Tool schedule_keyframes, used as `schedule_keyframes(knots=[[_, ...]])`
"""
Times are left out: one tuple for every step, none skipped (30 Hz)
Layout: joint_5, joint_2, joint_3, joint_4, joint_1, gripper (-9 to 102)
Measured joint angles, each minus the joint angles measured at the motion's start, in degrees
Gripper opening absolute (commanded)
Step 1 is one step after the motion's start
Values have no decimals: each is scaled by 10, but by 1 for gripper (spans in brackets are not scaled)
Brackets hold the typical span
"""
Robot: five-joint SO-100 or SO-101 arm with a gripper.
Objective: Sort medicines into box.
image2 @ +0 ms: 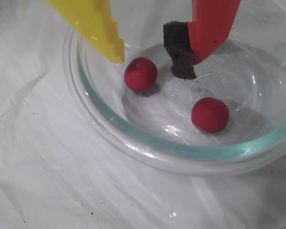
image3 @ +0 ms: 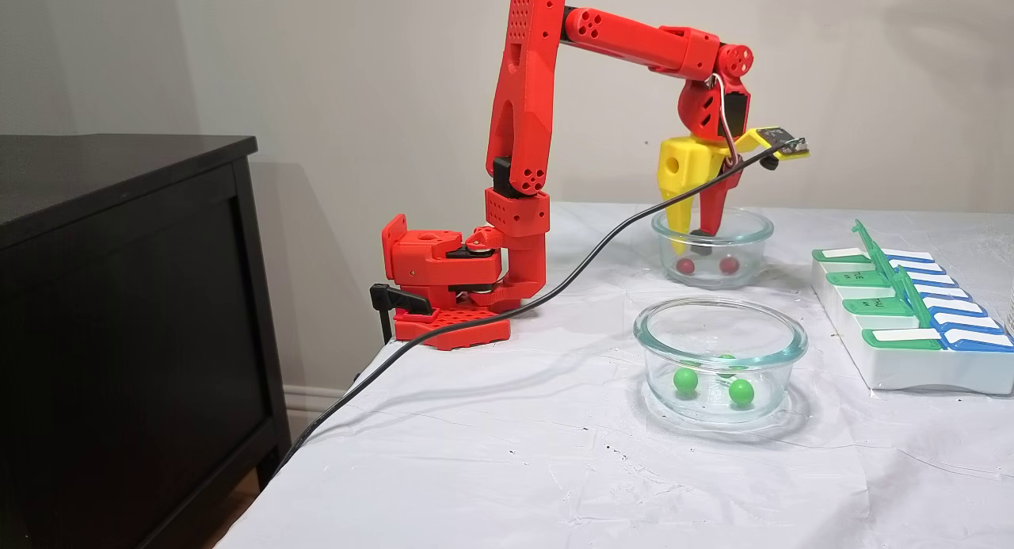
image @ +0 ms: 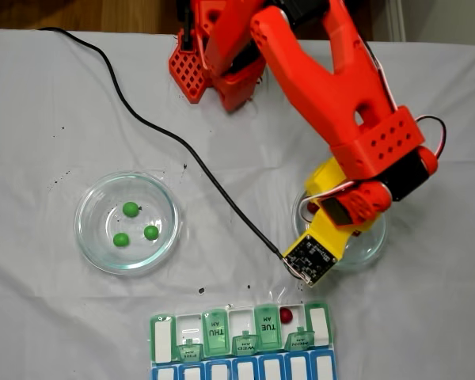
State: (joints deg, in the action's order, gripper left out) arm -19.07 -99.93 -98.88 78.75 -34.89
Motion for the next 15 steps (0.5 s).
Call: schedule_keyframes(knots=[[0,0,0,0,0,17],[0,0,0,0,0,18],[-2,0,0,0,0,18],[-2,0,0,0,0,18],[-2,0,0,0,0,18],[-2,0,0,0,0,18],[-2,0,0,0,0,18],[-2,0,-2,0,0,17],[-2,0,-6,-5,0,17],[-2,0,-9,-10,0,17],[-2,0,-11,-15,0,17],[-2,0,-11,-17,0,17],[-2,0,-11,-18,0,17],[-2,0,-11,-18,0,17],[-2,0,-11,-18,0,17]])
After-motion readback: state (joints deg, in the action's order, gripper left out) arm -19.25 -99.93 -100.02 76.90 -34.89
